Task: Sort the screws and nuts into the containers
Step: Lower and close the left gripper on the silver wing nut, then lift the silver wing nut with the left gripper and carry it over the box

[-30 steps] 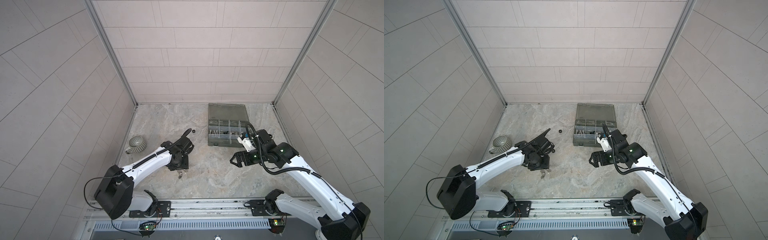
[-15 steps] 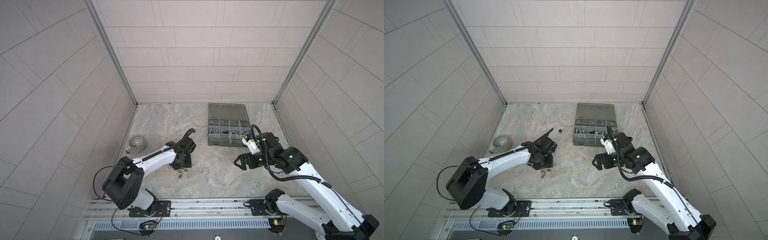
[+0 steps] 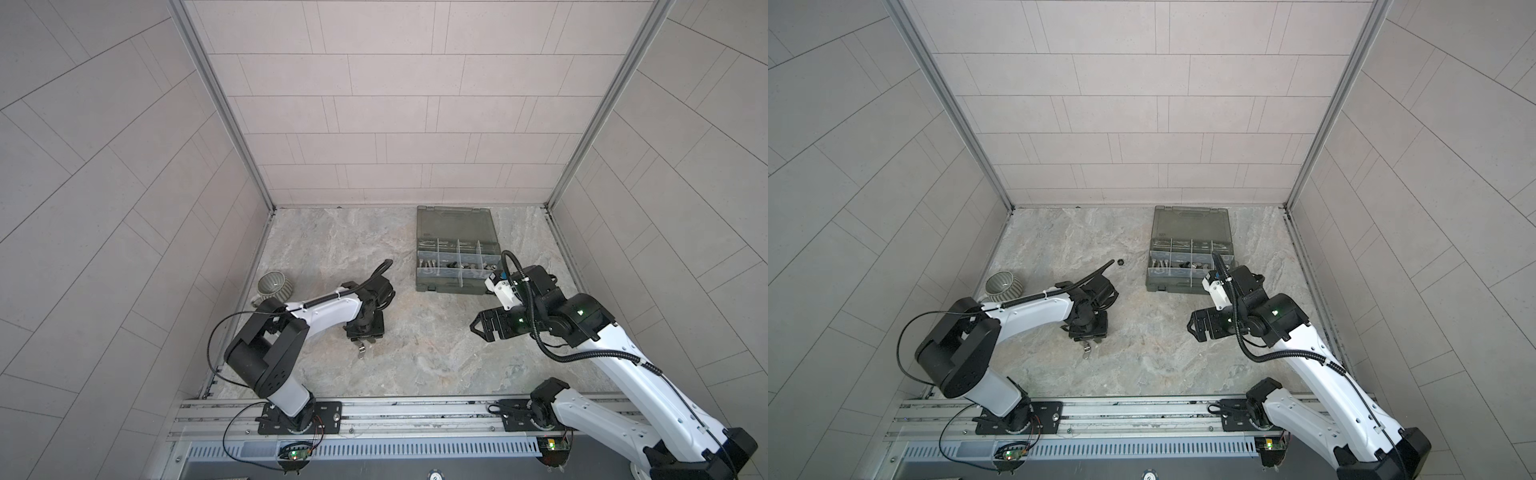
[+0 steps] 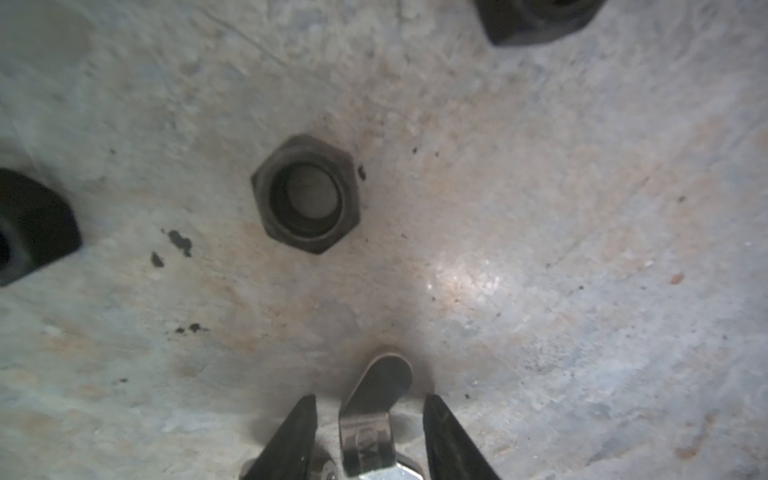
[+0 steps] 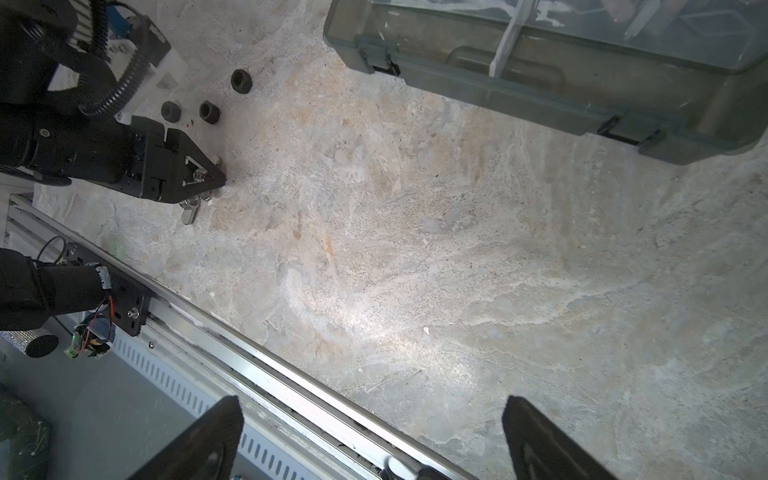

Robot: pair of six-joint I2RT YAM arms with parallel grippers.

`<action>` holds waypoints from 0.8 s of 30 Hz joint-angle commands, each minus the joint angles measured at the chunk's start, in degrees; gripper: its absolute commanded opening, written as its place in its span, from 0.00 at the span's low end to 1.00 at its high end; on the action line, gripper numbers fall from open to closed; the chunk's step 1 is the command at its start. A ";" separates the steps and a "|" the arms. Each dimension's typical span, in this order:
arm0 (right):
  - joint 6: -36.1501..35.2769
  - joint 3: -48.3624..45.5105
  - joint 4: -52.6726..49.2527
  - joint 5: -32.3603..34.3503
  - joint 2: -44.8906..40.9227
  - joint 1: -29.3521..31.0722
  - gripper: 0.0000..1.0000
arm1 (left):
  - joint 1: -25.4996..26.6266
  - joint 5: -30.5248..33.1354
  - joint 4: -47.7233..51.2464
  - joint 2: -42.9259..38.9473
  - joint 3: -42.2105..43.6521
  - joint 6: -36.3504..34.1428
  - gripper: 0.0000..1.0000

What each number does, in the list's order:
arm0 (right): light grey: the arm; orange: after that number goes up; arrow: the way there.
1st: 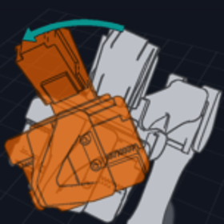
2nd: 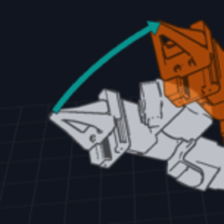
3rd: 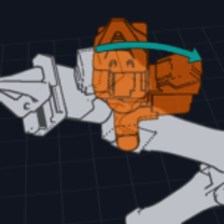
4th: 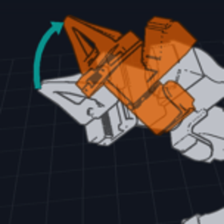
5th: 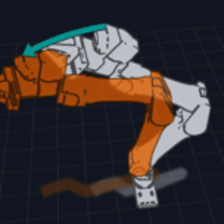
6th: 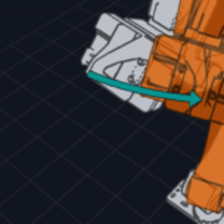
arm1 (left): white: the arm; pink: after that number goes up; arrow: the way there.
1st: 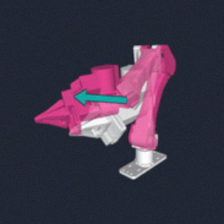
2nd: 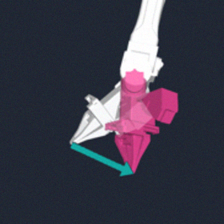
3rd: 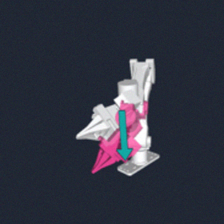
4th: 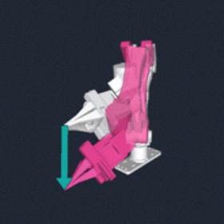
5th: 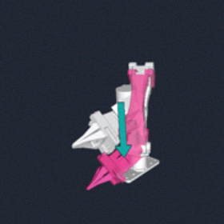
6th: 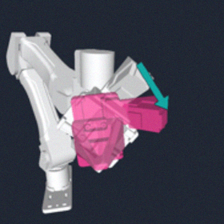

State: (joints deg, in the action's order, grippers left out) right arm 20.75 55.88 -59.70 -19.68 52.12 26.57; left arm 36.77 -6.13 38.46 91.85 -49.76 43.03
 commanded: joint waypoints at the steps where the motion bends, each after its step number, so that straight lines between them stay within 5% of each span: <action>1: -1.31 1.55 -1.29 1.19 0.18 -0.31 0.99 | 0.30 0.38 -0.45 1.59 -1.54 -0.49 0.46; 10: -2.88 1.12 -2.08 1.05 -0.22 -1.55 0.99 | 0.30 0.07 0.55 3.06 -2.88 -0.50 0.22; 24: -3.59 0.54 -2.75 0.78 -1.75 -3.34 0.99 | 1.36 0.29 6.77 4.62 -12.59 -3.67 0.14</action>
State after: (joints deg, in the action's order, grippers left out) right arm 17.98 55.92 -60.88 -19.22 51.37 23.64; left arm 37.50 -6.28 42.02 95.94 -58.92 41.04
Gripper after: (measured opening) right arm 0.992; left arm 0.207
